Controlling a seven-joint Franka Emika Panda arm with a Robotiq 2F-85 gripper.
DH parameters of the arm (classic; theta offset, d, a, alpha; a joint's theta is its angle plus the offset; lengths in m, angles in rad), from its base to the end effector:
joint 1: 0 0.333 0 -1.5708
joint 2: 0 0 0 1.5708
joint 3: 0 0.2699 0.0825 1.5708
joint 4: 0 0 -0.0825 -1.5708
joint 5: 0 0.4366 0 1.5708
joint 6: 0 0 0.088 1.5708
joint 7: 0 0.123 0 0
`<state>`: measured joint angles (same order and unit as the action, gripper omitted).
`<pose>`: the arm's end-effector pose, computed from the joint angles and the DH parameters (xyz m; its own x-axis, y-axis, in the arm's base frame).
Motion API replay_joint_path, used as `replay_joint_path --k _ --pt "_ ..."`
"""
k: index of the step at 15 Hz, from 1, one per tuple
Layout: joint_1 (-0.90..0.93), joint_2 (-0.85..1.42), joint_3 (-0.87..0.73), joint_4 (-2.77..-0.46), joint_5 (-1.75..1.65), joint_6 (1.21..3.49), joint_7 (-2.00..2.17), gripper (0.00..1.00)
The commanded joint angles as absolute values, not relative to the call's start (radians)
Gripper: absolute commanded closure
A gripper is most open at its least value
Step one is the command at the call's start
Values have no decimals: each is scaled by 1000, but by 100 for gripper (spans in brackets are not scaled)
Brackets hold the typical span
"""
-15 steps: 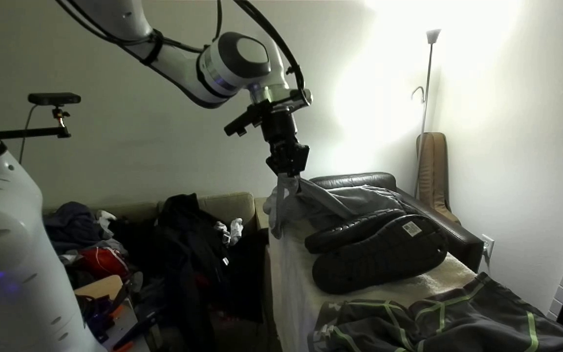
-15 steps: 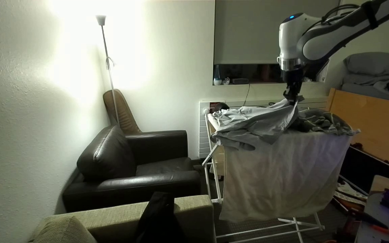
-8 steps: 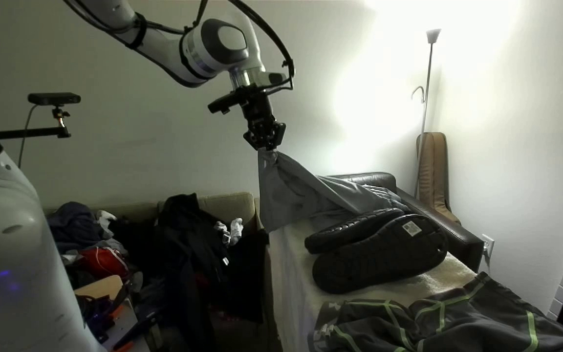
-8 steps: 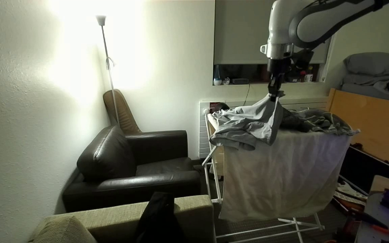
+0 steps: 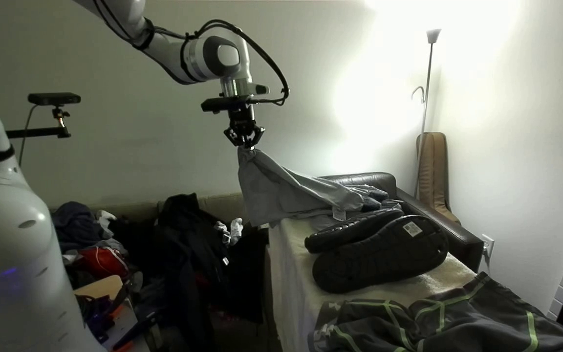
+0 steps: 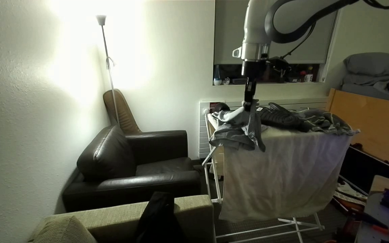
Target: Pick up the grey cloth and put it on the sofa
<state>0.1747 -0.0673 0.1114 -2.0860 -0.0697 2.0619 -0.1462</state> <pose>0.5642 0.1613 0.3740 0.8934 0.4482 0.0308 0.4450 -0.8923 0.0755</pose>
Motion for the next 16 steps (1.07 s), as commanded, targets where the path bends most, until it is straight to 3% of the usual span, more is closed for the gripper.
replay_joint_path --k 1,16 --pt "190 -4 148 -2029 -20 2038 -245 94" --pt "196 25 190 -1950 -43 1947 -327 94"
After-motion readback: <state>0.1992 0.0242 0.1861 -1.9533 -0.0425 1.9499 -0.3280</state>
